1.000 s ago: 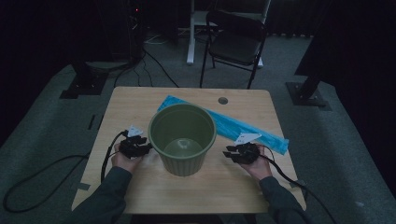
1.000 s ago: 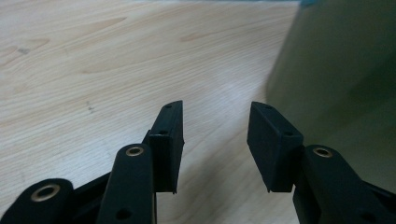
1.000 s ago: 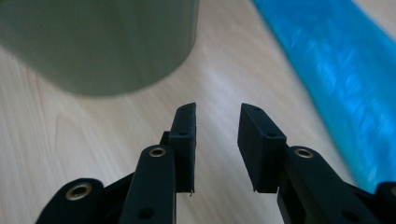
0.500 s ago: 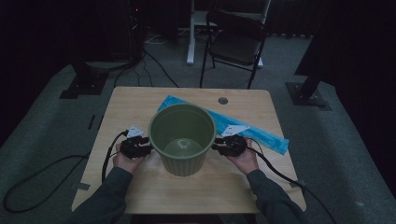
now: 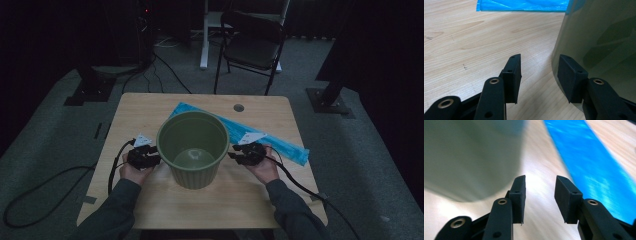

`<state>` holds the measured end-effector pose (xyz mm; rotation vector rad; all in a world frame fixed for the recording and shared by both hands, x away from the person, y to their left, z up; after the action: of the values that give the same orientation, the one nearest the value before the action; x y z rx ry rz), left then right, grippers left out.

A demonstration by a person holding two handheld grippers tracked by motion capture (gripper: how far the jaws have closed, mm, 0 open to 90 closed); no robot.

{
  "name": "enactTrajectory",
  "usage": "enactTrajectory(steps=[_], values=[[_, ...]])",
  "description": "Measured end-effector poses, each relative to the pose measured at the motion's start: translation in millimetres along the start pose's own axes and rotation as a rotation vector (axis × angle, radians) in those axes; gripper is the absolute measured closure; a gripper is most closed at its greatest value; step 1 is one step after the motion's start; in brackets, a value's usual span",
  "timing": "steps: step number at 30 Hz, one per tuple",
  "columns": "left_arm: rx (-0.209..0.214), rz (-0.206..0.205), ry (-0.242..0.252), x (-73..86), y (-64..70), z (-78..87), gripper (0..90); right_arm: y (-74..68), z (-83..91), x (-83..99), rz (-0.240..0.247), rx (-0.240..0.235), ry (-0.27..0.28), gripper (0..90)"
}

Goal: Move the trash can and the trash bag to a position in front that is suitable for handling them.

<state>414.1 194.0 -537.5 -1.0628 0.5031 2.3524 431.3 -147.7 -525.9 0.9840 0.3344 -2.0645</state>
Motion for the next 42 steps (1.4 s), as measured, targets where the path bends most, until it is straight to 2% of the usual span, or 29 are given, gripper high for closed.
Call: enactTrajectory(steps=[4, 6, 11, 15, 16, 21, 26, 27, 28, 29, 33, 38, 42], values=[[-0.002, 0.002, 0.002, 0.1, -1.1, 0.0, 54.3, 25.2, 0.0, 12.3, -0.040, 0.055, -0.030, 59.0], [-0.002, 0.003, 0.001, 0.1, -1.2, -0.2, 54.3, 35.3, -1.4, 18.2, -0.044, 0.082, -0.054, 58.9], [-0.002, 0.001, 0.000, 0.3, -1.3, -0.3, 54.3, 52.1, -6.3, 29.1, -0.060, 0.122, -0.097, 58.7], [-0.001, 0.001, 0.000, 0.3, -1.3, -0.2, 54.3, 56.8, -8.0, 31.4, -0.066, 0.133, -0.106, 58.2], [0.001, -0.001, -0.001, 0.6, -0.9, -1.1, 54.3, 62.2, -12.5, 34.1, -0.062, 0.143, -0.119, 57.1], [0.005, -0.006, -0.006, 0.9, -0.4, -1.5, 54.3, 67.4, -25.7, 40.7, -0.074, 0.131, -0.162, 56.1], [0.003, -0.008, -0.009, 1.2, -0.3, -1.8, 54.3, 73.6, -33.5, 47.6, -0.120, 0.121, -0.194, 58.0], [0.005, -0.009, -0.009, 1.1, -0.1, -2.0, 54.3, 76.9, -33.5, 48.4, -0.151, 0.109, -0.189, 65.7], [0.005, -0.009, -0.009, 1.1, -0.1, -2.0, 54.3, 76.9, -33.5, 48.4, -0.151, 0.109, -0.189, 65.7], [0.006, -0.010, -0.010, 1.2, 0.0, -2.3, 54.3, 78.2, -33.1, 49.1, -0.174, 0.091, -0.189, 72.4], [0.009, -0.014, -0.007, 0.9, 0.8, -2.3, 54.3, 79.5, -30.0, 51.1, -0.185, 0.083, -0.202, 85.4], [0.014, -0.019, -0.009, 1.0, 1.7, -2.7, 54.3, 76.5, -25.3, 54.1, -0.193, 0.067, -0.220, 88.8], [0.018, -0.022, -0.009, 1.1, 3.0, -3.6, 54.3, 70.2, -16.9, 59.0, -0.169, 0.062, -0.253, 88.8]])
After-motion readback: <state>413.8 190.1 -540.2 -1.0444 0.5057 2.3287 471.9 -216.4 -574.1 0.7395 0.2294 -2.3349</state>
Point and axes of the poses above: each handheld gripper's, and its own axes: z roughly backward along the jaws, x roughly out of its underside, y roughly to its right, the point moved 6 cm from there along -z, roughly forward along the jaws, and after that the axes turned 3 degrees about x, right-handed, at the moved point
